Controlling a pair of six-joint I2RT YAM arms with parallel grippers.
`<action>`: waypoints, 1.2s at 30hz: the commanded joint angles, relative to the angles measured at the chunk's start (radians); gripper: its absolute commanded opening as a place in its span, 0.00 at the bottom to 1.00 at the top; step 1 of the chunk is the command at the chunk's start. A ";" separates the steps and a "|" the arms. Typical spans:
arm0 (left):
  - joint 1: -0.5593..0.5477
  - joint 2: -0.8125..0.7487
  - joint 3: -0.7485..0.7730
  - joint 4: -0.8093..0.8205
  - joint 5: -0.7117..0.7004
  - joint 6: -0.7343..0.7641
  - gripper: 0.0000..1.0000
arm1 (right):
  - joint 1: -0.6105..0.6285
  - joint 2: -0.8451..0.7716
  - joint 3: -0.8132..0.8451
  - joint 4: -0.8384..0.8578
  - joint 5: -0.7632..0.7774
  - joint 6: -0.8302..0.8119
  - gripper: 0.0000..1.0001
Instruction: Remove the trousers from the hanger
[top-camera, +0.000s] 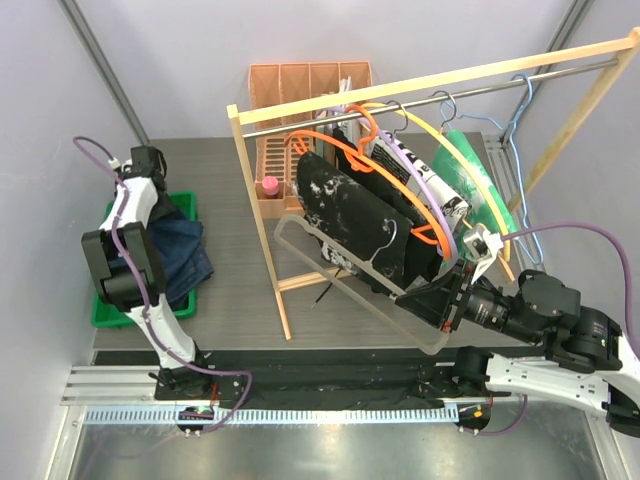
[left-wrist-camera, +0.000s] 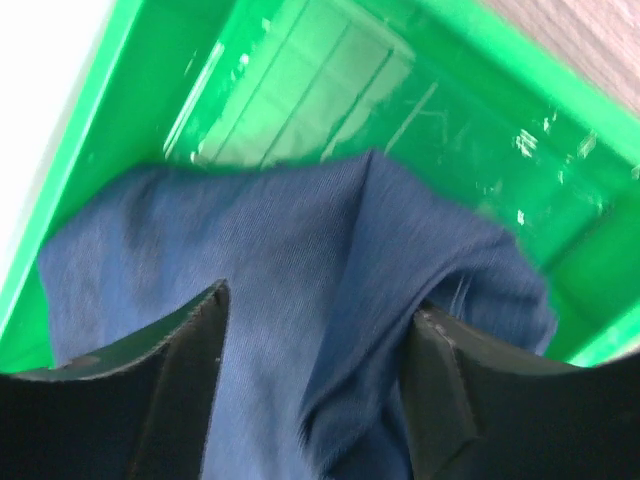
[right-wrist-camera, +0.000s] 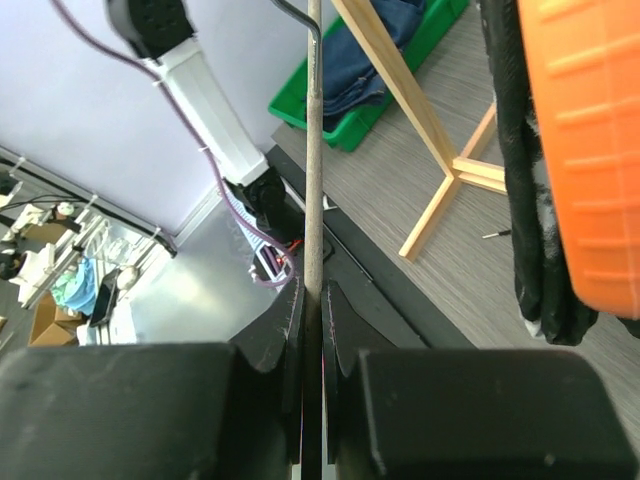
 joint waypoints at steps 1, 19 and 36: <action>0.010 -0.209 -0.077 -0.039 0.056 -0.061 0.68 | 0.000 0.036 0.061 0.014 0.048 -0.016 0.01; 0.007 -1.134 -0.316 -0.157 0.726 -0.320 0.83 | -0.001 0.119 0.204 -0.064 0.004 -0.140 0.01; -0.001 -1.174 -0.393 0.119 1.186 -0.339 0.80 | 0.000 0.401 0.508 -0.145 0.076 -0.307 0.01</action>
